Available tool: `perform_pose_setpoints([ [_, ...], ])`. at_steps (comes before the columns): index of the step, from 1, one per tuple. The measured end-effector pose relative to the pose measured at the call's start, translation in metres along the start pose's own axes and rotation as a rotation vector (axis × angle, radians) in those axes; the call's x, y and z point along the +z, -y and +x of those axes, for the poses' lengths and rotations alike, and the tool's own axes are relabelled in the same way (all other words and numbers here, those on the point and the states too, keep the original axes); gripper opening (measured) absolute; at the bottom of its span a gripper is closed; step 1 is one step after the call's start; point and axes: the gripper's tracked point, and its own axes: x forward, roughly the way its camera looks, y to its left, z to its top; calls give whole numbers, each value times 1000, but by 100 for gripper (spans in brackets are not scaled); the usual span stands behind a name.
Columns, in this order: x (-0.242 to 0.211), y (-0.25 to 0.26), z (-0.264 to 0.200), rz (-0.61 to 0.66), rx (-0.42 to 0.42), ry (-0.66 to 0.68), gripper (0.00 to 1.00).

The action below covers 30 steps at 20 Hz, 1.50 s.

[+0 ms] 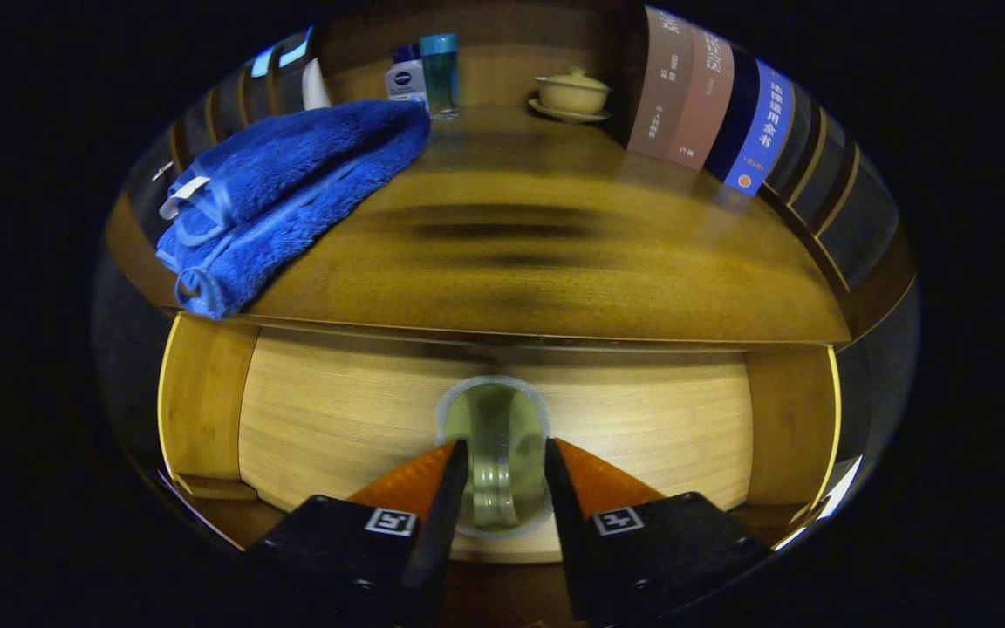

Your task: Pull open the drawer, take out the items inside it, and place them on the countertop above the cabinet.

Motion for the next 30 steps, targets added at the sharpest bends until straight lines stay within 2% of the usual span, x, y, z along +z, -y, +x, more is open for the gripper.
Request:
perform_pose_setpoints([
  [5,0,-6,1,19,22,-11,25],
  [6,-1,-8,1,35,31,-11,26],
  [7,0,-11,-2,43,50,-16,19],
  [12,7,-8,-29,52,46,3,19],
  [19,15,-17,-100,96,111,33,19],
  [24,45,-15,-145,111,146,88,19],
  [26,68,-6,-150,108,122,111,19],
  [30,116,7,-128,117,72,130,19],
])
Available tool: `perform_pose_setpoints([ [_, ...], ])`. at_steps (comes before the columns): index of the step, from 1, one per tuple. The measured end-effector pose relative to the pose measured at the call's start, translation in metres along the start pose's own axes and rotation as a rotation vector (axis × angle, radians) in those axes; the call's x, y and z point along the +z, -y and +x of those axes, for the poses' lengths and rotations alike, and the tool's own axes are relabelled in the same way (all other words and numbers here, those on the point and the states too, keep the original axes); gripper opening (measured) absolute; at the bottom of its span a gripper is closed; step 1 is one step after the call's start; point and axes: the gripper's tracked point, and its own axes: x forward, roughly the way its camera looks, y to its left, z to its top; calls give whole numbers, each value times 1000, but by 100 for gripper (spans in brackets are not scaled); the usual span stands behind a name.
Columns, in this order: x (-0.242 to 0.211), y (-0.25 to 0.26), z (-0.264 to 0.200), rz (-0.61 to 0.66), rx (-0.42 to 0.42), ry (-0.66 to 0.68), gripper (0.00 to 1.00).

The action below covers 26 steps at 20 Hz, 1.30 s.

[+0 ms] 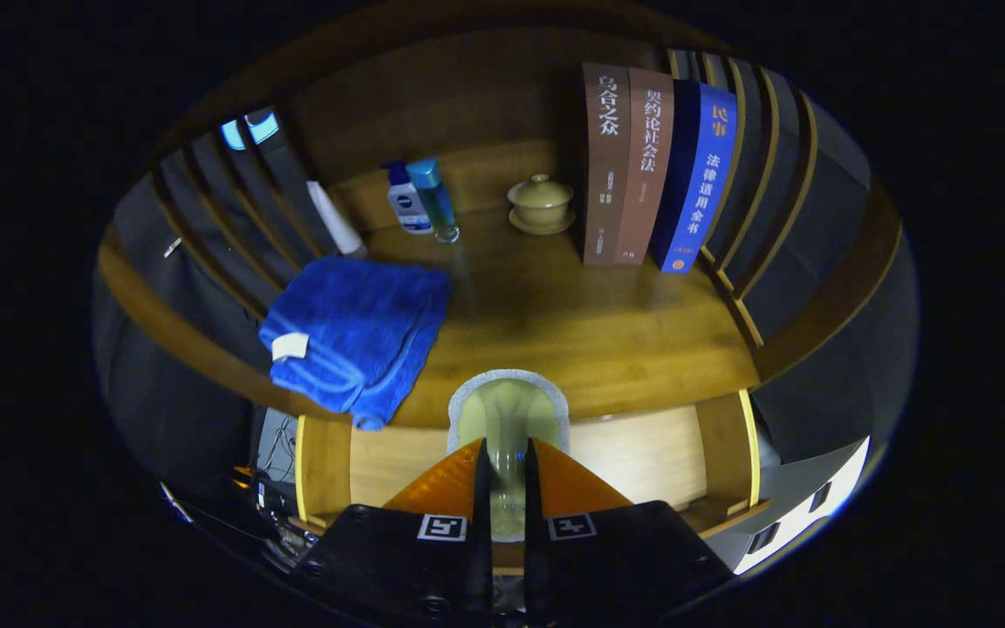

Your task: Pull open the drawer, take out the items inside it, and place them on the countertop above the cabinet.

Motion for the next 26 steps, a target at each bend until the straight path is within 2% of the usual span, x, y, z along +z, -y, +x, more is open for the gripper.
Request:
perform_pose_setpoints([
  [6,43,7,67,-43,-49,-35,19],
  [9,54,-1,89,-40,-41,-49,19],
  [16,57,-7,102,-75,-61,-75,19],
  [20,55,-6,102,-66,-44,-72,25],
  [26,51,-2,93,-71,-44,-45,88],
])
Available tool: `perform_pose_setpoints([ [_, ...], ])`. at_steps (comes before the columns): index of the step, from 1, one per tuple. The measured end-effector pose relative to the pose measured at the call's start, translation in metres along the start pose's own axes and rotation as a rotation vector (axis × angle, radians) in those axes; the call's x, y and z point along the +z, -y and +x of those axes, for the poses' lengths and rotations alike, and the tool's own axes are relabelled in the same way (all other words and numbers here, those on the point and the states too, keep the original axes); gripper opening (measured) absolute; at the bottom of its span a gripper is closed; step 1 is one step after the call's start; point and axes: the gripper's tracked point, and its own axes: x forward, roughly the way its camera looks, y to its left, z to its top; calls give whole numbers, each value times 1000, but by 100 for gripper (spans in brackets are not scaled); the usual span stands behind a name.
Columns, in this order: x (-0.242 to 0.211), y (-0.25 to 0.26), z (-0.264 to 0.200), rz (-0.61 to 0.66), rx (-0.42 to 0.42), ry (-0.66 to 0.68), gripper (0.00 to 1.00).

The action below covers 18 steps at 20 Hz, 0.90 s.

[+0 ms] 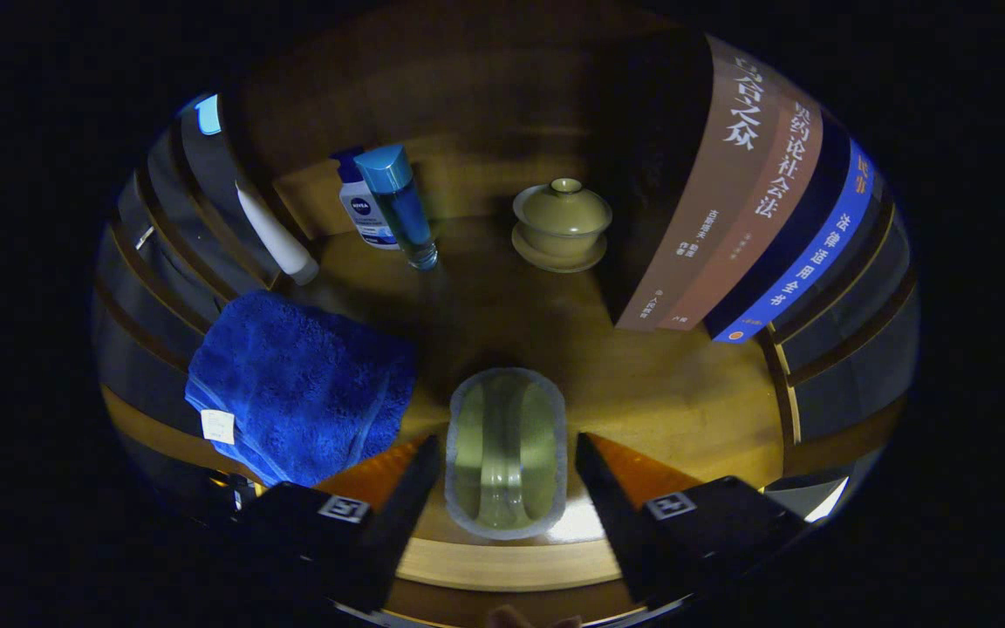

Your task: Pull open the drawer, take out the items inside it, and place them on the countertop above the cabinet.

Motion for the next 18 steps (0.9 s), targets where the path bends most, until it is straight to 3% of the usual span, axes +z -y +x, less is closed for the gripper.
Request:
perform_pose_setpoints([
  [1,1,-2,-2,3,4,13,98],
  [8,-7,-9,-39,-15,46,170,98],
  [18,-66,-40,-183,-4,192,622,100],
])
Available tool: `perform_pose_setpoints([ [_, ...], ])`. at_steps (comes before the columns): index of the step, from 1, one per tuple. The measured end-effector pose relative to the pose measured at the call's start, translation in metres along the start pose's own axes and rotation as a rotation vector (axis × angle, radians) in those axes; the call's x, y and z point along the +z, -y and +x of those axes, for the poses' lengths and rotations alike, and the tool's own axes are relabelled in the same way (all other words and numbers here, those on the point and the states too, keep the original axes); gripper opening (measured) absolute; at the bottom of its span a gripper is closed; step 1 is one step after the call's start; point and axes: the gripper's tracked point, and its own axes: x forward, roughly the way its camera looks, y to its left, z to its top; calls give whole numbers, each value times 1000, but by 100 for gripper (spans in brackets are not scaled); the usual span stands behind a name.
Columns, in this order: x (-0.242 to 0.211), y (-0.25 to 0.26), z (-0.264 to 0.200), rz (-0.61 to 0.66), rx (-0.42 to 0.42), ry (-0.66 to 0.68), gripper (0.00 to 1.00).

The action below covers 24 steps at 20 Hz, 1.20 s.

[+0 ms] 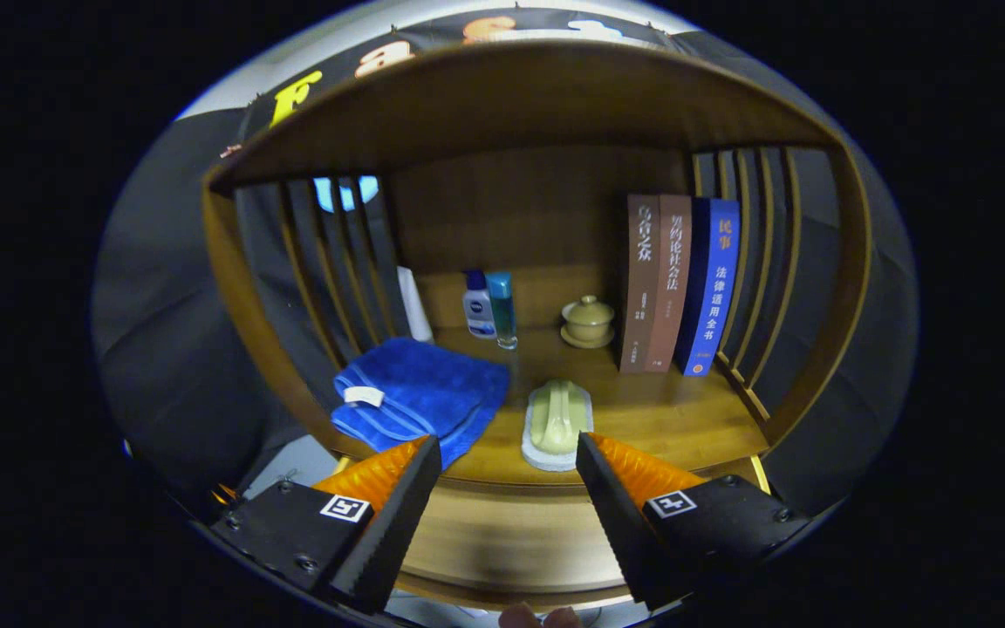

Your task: Pull open the drawer, take out the items inside it, and place them on the countertop above the cabinet.

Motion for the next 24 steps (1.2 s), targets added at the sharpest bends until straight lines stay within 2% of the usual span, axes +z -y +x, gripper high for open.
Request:
perform_pose_setpoints([
  [4,0,0,-59,2,-9,227,99],
  [7,-19,-1,-94,-14,-21,353,99],
  [14,-105,-15,-133,-21,-2,382,99],
  [16,-132,-3,-127,-47,-47,371,99],
  [19,-177,8,-106,-39,-74,286,99],
  [24,-219,27,-73,-79,-119,225,99],
])
